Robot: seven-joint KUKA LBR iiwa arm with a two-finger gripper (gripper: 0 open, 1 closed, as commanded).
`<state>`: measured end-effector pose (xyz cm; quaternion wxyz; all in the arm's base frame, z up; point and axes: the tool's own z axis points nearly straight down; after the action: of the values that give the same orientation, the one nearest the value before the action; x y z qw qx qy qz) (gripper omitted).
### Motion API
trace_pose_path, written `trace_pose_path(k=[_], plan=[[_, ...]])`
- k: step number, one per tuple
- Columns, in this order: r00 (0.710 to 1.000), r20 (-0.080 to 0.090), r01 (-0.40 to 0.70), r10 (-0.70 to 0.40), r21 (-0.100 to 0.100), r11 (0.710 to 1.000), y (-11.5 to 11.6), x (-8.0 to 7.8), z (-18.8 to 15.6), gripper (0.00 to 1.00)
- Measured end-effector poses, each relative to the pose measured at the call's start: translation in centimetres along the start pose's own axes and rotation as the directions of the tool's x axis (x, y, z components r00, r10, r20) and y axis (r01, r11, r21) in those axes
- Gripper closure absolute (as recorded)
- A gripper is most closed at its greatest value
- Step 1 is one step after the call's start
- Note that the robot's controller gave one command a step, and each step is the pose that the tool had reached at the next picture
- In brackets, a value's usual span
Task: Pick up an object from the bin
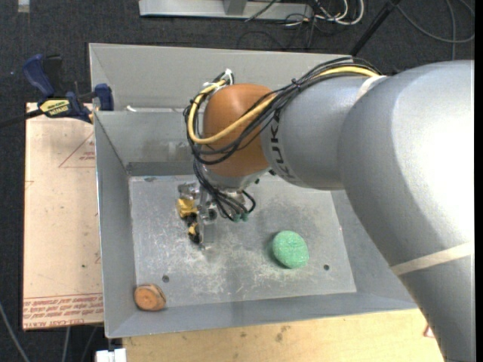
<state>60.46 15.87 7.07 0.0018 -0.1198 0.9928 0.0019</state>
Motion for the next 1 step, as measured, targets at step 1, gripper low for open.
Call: trace_pose_path(k=[1], plan=[[1.000,0.000,0.000,0.000,0.000,1.000,0.00,0.00,0.00,1.00]])
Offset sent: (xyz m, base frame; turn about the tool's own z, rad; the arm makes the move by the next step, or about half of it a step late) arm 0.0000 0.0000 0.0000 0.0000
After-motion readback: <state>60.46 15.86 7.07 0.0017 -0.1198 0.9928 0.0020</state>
